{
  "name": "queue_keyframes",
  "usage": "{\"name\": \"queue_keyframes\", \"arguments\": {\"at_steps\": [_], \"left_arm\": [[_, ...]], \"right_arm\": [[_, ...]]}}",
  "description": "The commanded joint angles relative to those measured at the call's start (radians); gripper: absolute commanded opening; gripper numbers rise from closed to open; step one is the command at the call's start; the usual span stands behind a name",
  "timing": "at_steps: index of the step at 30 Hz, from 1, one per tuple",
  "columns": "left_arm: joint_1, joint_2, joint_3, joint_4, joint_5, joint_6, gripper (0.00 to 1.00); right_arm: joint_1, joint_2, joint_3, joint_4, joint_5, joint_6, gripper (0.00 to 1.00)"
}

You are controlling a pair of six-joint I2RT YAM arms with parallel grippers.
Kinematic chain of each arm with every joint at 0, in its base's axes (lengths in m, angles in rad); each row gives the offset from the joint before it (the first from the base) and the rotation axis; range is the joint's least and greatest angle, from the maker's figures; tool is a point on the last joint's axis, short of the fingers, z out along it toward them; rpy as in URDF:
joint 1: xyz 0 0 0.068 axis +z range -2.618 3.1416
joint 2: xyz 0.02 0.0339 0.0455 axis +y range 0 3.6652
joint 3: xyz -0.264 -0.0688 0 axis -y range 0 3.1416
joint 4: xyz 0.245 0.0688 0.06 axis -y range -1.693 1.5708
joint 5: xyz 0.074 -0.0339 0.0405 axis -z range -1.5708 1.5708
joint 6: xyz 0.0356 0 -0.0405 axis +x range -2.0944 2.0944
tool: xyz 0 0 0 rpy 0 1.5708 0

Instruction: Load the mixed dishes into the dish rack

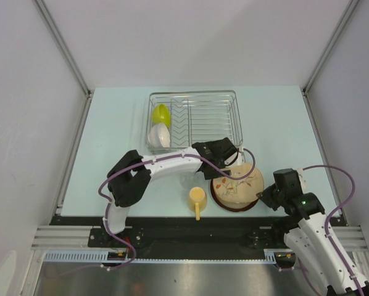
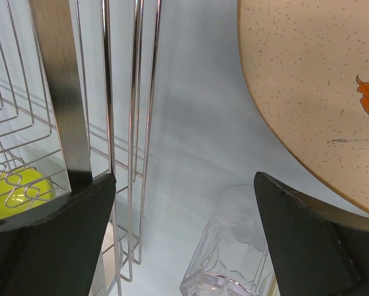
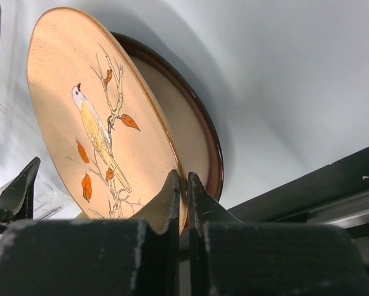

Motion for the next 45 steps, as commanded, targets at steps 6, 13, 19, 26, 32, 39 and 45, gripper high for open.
{"name": "queue_keyframes", "arguments": {"at_steps": [6, 13, 19, 26, 32, 39, 45], "left_arm": [[0.025, -0.008, 0.055, 0.033, -0.023, 0.018, 1.0], [0.024, 0.036, 0.104, 0.017, -0.005, -0.004, 1.0], [0.036, 0.003, 0.187, -0.041, 0.009, -0.008, 1.0], [0.122, -0.111, 0.354, -0.194, 0.07, -0.057, 1.0], [0.22, -0.246, 0.353, -0.268, 0.127, -0.099, 1.0], [0.329, -0.345, 0.155, -0.225, 0.147, -0.145, 1.0], [0.395, -0.388, 0.09, -0.204, 0.182, -0.18, 1.0]], "right_arm": [[0.04, -0.009, 0.081, -0.007, 0.084, 0.004, 0.0], [0.093, -0.018, 0.085, 0.038, 0.096, 0.017, 0.0], [0.173, -0.012, 0.183, 0.013, 0.196, -0.029, 0.0], [0.337, 0.094, 0.292, 0.059, 0.321, -0.082, 0.0], [0.516, 0.252, 0.447, 0.081, 0.45, -0.215, 0.0], [0.633, 0.346, 0.618, 0.043, 0.576, -0.339, 0.0], [0.649, 0.415, 0.76, 0.042, 0.63, -0.512, 0.0]]}}
